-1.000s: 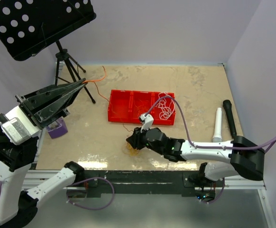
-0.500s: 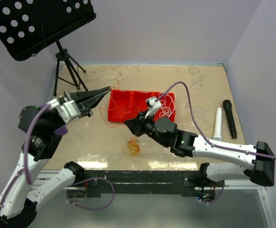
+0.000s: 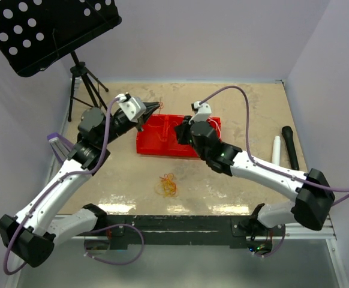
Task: Untangle the cables
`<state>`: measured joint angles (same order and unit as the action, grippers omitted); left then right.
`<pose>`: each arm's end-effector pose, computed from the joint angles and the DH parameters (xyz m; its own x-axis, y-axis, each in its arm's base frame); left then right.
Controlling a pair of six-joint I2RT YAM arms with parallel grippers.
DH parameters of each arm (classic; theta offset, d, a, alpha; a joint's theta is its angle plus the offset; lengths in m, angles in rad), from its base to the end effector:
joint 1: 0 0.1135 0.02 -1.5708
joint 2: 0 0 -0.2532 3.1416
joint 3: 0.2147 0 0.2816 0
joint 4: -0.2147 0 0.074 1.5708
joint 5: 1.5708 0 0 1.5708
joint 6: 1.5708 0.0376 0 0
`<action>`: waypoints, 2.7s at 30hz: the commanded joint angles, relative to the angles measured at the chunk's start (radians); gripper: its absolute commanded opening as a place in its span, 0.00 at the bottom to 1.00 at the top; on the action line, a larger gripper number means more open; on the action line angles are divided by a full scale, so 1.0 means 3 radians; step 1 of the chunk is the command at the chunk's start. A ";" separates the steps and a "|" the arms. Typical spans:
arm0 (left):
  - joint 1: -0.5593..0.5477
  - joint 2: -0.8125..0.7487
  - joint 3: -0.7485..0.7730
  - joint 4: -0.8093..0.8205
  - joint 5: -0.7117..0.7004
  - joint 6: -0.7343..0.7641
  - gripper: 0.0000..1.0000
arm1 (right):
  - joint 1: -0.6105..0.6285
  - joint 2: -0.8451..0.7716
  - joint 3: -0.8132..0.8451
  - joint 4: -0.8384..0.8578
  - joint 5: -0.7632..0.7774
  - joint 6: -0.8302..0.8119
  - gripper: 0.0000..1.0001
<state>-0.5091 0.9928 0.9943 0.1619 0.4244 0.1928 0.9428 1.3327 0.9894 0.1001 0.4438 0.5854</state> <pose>0.2226 -0.1420 0.4036 0.2925 0.0367 -0.9556 0.7569 0.6018 0.2548 0.2154 0.2692 0.2974 -0.3864 0.3171 -0.8661 -0.3269 0.8310 0.4501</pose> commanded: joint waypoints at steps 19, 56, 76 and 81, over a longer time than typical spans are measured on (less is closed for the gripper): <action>0.0010 0.0566 0.0260 0.1168 -0.0008 -0.0198 0.00 | -0.0760 0.1755 0.0910 0.0377 -0.0452 -0.0019 0.60; -0.0113 0.1973 0.0516 0.1500 -0.0115 0.0497 0.00 | -0.0867 -0.0970 -0.0077 -0.0472 0.0612 0.0754 0.62; -0.0271 0.2136 -0.0169 0.1521 -0.0101 0.1872 0.00 | -0.0949 -0.0934 -0.0240 -0.0369 0.0418 0.0728 0.61; -0.0369 0.2218 -0.0257 0.1214 0.0074 0.2292 0.00 | -0.0949 -0.0991 -0.0271 -0.0390 0.0418 0.0748 0.61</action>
<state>-0.5961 1.6733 0.9279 0.5533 0.3656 0.7395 0.6651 1.0576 0.9211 -0.0364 0.5728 0.7933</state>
